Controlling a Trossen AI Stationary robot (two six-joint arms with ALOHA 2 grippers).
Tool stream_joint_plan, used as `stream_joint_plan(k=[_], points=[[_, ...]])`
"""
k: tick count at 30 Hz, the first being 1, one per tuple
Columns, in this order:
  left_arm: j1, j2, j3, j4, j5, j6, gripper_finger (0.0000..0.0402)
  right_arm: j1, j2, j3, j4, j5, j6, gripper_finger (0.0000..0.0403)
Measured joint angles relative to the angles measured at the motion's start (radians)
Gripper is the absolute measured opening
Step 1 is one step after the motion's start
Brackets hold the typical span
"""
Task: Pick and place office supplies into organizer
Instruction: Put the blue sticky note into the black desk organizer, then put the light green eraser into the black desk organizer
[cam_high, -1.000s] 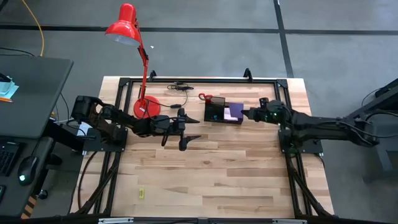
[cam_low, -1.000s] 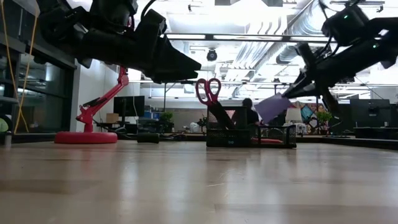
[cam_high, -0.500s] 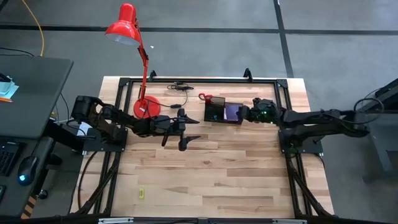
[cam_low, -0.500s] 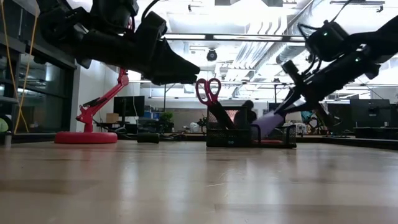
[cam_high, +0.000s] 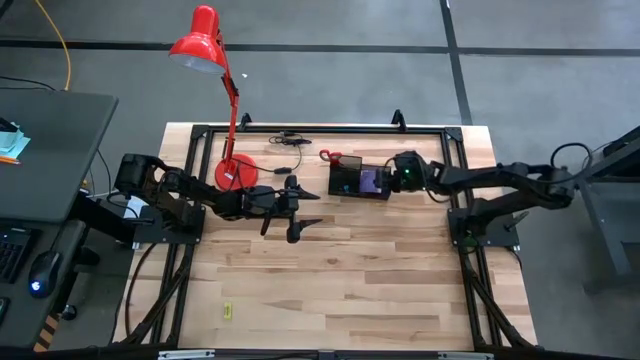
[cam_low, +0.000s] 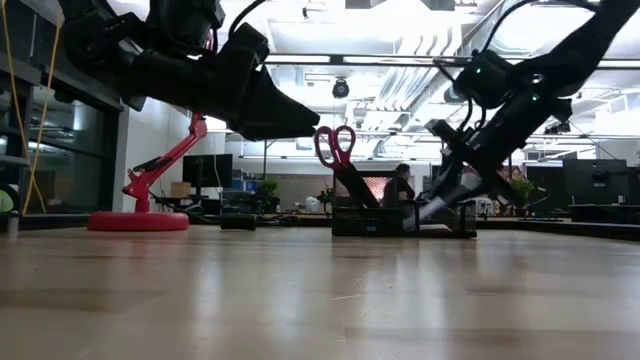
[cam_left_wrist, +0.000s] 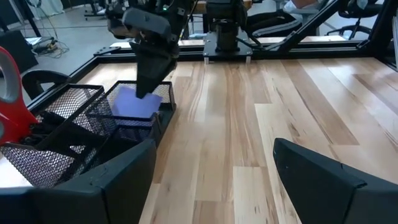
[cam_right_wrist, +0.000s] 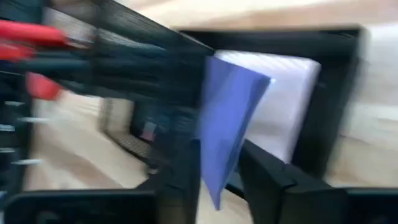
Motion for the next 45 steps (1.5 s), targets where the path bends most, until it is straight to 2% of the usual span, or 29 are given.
stream_joint_plan(k=[2,7,13,21,25,28,33,39,42,45], points=[[0.000,0.000,0.000,-0.007,0.000,0.000,0.0312,0.001,-0.001,0.017,-0.059,0.027,-0.010,0.0130],[0.000,0.000,0.000,-0.008,0.000,-0.002,0.0308,0.031,-0.004,0.049,-0.127,0.176,-0.097,0.0196],[0.000,0.000,0.000,-0.008,0.004,-0.007,0.0312,0.062,-0.003,0.120,-0.177,0.222,-0.150,0.0252],[0.000,0.000,0.000,-0.013,0.004,-0.021,0.0309,0.064,-0.004,0.258,-0.466,0.225,-0.167,0.0273],[0.000,0.000,0.000,-0.029,0.004,-0.021,0.0312,0.096,-0.014,0.307,-0.594,0.309,-0.176,0.0269],[0.000,0.000,0.000,-0.035,0.038,-0.031,0.0309,0.140,-0.037,0.320,-0.603,0.353,-0.233,0.0265],[0.000,0.000,0.000,-0.032,0.099,-0.040,0.0310,0.272,-0.047,0.320,-0.603,0.408,-0.224,0.0261],[0.000,-0.026,-0.001,-0.051,0.085,-0.069,0.0310,0.537,-0.056,0.312,-0.583,0.643,-0.174,0.0261],[0.000,-0.062,-0.001,-0.099,0.099,-0.071,0.0308,0.676,-0.057,0.255,-0.482,0.739,-0.165,0.0261],[0.000,-0.086,-0.008,-0.140,0.168,-0.072,0.0309,0.790,-0.057,0.149,-0.226,0.739,-0.273,0.0261]])
